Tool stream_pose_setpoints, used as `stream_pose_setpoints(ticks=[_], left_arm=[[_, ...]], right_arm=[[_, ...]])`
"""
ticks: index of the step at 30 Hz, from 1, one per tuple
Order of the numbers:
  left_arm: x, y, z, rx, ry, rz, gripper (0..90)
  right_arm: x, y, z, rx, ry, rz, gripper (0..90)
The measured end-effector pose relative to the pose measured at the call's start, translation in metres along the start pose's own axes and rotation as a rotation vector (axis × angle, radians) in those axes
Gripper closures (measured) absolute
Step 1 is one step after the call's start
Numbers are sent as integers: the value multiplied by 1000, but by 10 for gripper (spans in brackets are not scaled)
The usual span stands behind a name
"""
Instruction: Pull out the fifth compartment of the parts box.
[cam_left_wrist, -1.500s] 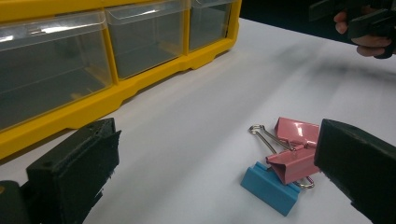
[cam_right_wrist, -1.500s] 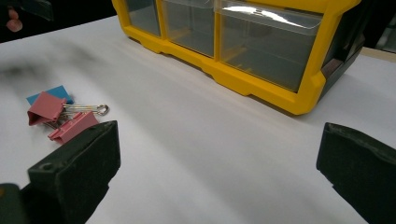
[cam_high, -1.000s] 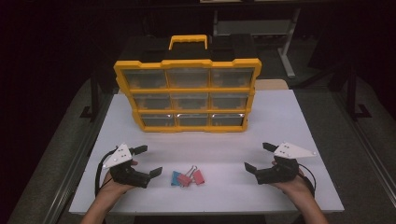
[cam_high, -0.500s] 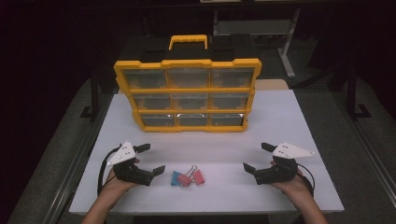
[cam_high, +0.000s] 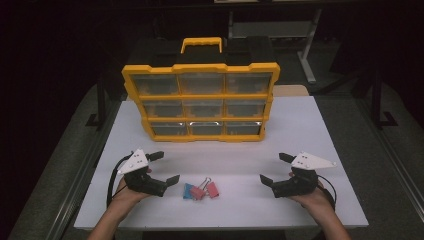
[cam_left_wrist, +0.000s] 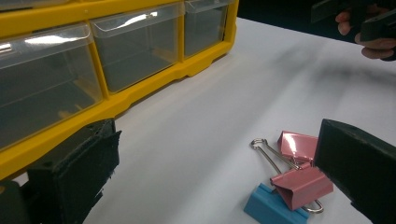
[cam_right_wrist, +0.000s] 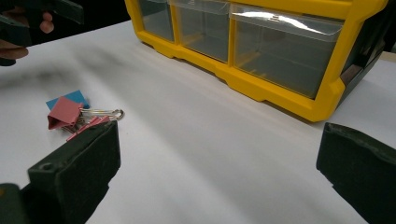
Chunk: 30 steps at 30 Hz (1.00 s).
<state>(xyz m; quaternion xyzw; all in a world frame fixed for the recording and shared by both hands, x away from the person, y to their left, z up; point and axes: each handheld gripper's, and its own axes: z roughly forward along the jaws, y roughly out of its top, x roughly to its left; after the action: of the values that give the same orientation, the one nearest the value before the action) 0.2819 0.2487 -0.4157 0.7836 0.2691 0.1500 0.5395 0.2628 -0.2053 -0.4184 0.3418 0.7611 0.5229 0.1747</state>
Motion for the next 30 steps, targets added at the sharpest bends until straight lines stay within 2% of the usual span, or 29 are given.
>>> stream_pose_setpoints(ticks=[3,9,14,22,28,30], left_arm=[[-1,2,3,3,-4,8,0],[-2,6,7,-13,-11,-9,0],[-1,8,11,-13,-17,-1,0],[-1,13,16,-9,-38,-21,0],[-2,15,19,-13,-34,5,0],[-2,17,20,-19,-31,-2,0]], right_arm=[[1,0,-1,-7,-3,8,0],[0,0,-2,-8,2,8,0],[0,1,0,-6,7,11,0],[0,0,0,-3,13,13,0],[-1,0,-1,-6,12,15,0],[-1,0,-1,-7,10,15,0]])
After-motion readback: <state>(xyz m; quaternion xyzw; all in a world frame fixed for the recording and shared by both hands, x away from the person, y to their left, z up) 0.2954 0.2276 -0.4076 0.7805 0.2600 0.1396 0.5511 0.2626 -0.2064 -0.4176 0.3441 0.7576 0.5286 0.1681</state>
